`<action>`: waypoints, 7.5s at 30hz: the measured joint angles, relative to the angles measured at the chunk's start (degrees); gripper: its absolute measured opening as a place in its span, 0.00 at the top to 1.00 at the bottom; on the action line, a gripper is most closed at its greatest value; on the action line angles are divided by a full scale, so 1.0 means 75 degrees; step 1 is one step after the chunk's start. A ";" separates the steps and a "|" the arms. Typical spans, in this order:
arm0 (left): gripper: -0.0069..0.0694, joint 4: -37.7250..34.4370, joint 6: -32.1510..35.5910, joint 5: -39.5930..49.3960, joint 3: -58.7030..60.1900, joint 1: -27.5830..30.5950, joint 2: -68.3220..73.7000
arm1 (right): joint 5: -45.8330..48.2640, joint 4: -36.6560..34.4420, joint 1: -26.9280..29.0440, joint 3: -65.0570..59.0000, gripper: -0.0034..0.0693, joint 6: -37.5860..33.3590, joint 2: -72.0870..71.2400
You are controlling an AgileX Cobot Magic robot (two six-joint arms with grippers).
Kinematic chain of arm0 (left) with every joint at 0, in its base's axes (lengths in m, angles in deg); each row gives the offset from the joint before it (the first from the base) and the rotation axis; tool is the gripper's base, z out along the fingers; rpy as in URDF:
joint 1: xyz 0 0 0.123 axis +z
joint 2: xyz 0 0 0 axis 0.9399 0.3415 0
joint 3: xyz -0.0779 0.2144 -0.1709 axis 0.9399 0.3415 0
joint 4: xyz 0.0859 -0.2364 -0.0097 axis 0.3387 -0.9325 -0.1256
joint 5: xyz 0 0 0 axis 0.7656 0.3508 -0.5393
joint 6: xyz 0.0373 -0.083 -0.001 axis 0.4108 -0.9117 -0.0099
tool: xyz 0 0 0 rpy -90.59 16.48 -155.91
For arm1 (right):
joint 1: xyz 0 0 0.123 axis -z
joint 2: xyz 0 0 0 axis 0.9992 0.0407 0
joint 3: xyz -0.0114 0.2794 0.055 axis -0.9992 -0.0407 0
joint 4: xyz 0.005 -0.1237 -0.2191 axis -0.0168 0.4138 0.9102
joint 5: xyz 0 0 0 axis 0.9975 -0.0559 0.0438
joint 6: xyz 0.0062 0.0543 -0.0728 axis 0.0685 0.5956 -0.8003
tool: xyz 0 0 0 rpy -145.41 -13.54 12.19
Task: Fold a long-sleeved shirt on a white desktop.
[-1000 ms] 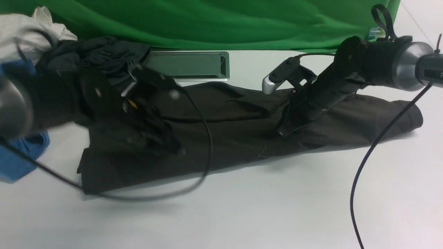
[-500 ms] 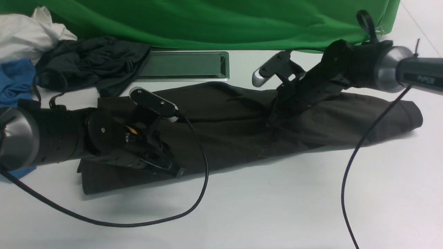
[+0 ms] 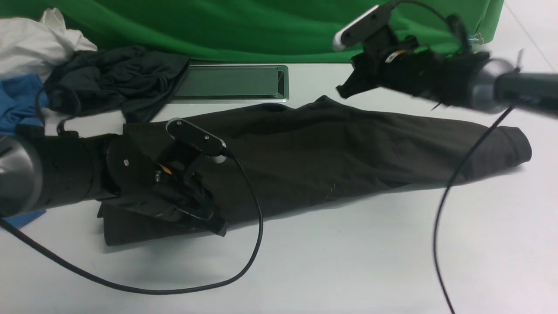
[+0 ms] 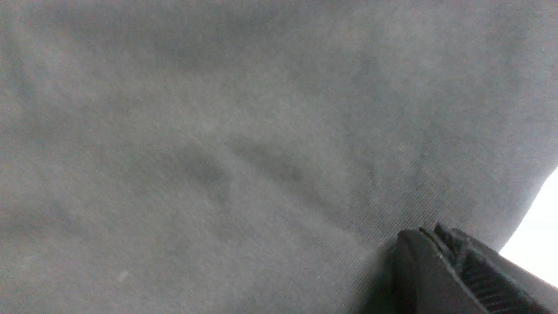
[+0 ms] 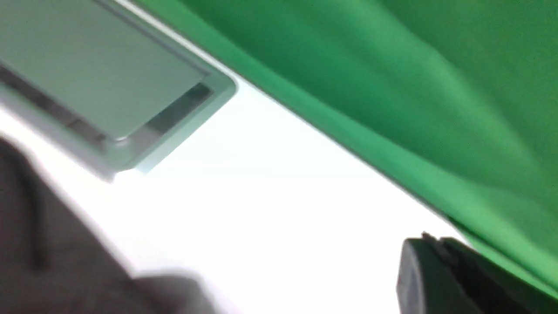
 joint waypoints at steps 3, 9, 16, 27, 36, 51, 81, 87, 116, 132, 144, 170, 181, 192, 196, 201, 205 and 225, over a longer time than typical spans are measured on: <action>0.89 0.0000 0.0025 0.0126 -0.0393 0.0000 -0.0106 | 0.2254 -0.0024 0.0264 0.0033 0.92 0.0421 -0.0745; 0.89 -0.0009 0.0193 0.0714 -0.2065 0.0000 0.0442 | 0.4912 -0.0039 0.0358 0.0079 0.91 0.0769 -0.1236; 0.89 -0.0208 0.0799 0.1600 -0.4877 0.0000 0.2763 | 0.6532 0.0531 0.0774 0.0079 0.91 0.1481 -0.1340; 0.89 0.0038 0.0886 0.2187 -0.7828 0.0000 0.5173 | 0.7427 0.0784 0.2170 -0.0035 0.90 0.2169 -0.2098; 0.89 0.1483 0.0135 0.0783 -0.8200 0.0019 0.5232 | 0.7173 0.1265 0.3223 -0.0557 0.62 0.3267 -0.2130; 0.89 -0.0901 0.0637 0.3321 -0.7654 -0.0099 0.1978 | 0.5783 0.2187 0.3421 -0.0969 0.05 0.4339 -0.1121; 0.89 0.0367 -0.0398 0.2139 -0.0445 -0.0700 -0.6670 | 0.6996 0.2610 0.4015 -0.0982 0.86 0.4032 -0.2072; 0.89 0.0524 -0.0665 0.2309 -0.0030 -0.0700 -0.7305 | 0.7635 0.3189 0.4889 -0.0982 0.86 0.4514 -0.3741; 0.89 0.0632 -0.0811 0.2251 0.0043 -0.0700 -0.7334 | 0.6997 -0.0336 0.0250 -0.0343 0.86 0.4219 -0.3593; 0.89 0.0634 -0.0822 0.2251 0.0043 -0.0700 -0.7334 | 0.6898 -0.0469 -0.0924 0.0165 0.85 0.4227 -0.2176; 0.89 0.0641 -0.0831 0.2251 0.0043 -0.0700 -0.7334 | 0.7201 -0.0724 -0.1100 0.0638 0.35 0.4853 -0.2090; 0.89 -0.2498 0.1286 0.0335 -0.2030 -0.0863 -0.0099 | 0.6200 0.2926 0.1103 -0.2296 0.93 0.5263 -0.3053; 0.89 -0.1115 0.0496 0.1265 -0.2286 -0.0884 0.1904 | 0.5755 0.2429 0.1135 -0.3239 0.93 0.5041 -0.2748; 0.89 -0.0459 0.0108 0.1470 -0.2330 -0.0901 0.0583 | 0.6660 0.2515 0.1135 -0.3034 0.93 0.4956 -0.2746; 0.89 -0.0437 0.0108 0.1446 -0.2330 -0.0901 -0.0867 | 0.6994 0.2707 0.1135 -0.2699 0.93 0.4996 -0.3393; 0.89 -0.0297 0.0108 0.1250 -0.2199 -0.0901 -0.3196 | 0.7092 0.2825 0.1135 -0.2611 0.92 0.5107 -0.4845; 0.89 -0.0279 0.0018 0.0664 -0.1401 -0.0901 -0.4883 | 0.7370 0.2878 0.1135 -0.2681 0.91 0.5195 -0.6267; 0.89 -0.0179 -0.0122 -0.0703 0.4479 -0.0901 -1.1750 | 0.7229 0.3167 0.1135 -0.6332 0.88 0.6549 -1.3740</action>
